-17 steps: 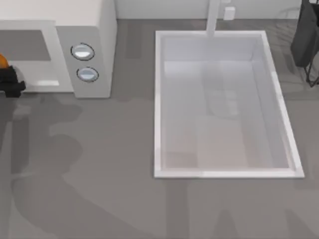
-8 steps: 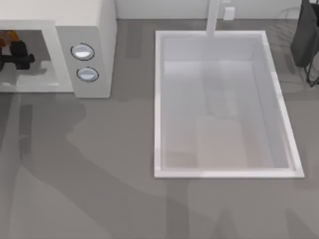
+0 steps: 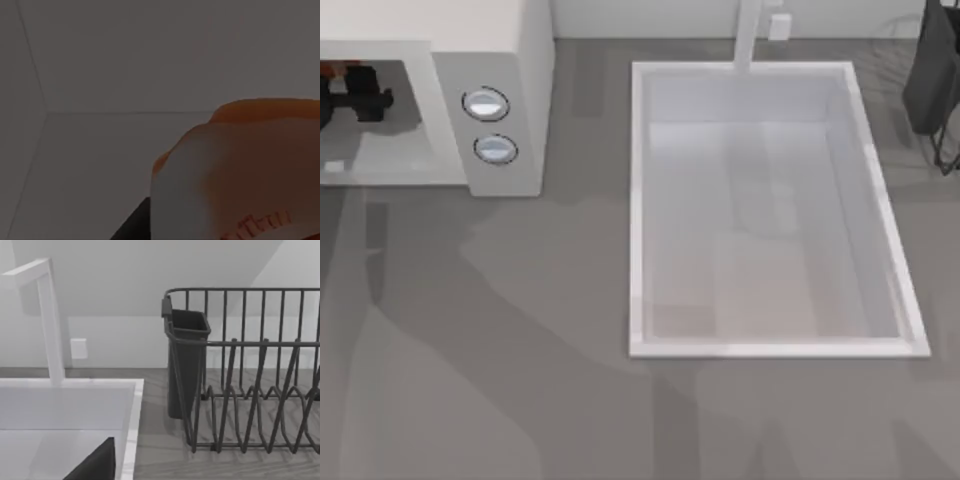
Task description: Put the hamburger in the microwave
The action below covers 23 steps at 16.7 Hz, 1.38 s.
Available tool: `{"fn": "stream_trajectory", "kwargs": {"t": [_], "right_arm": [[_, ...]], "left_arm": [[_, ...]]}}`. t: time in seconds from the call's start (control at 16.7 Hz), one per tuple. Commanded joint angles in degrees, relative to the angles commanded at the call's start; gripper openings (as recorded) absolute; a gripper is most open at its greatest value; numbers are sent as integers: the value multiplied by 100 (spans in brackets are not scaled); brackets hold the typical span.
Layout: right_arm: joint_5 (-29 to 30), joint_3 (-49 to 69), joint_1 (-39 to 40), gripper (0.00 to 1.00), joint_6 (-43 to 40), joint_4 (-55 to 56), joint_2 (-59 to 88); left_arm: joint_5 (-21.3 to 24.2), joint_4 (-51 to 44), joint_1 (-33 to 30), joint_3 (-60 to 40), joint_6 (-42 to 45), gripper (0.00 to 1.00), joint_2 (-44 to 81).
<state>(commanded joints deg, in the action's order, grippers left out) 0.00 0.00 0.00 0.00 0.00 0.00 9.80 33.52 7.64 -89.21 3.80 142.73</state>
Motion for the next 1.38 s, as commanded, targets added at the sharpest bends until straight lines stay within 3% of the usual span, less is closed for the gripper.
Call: {"fn": "stream_trajectory", "kwargs": {"t": [0.24,1.02,1.38], "right_arm": [[0,0,0,100,0,0,0],[0,0,0,100,0,0,0],[0,0,0,100,0,0,0]], "left_arm": [[-12,-27,2,-22,1,0,29],[-12,-27,2,-22,1,98,29],[-12,-27,2,-22,1,100,29]]}}
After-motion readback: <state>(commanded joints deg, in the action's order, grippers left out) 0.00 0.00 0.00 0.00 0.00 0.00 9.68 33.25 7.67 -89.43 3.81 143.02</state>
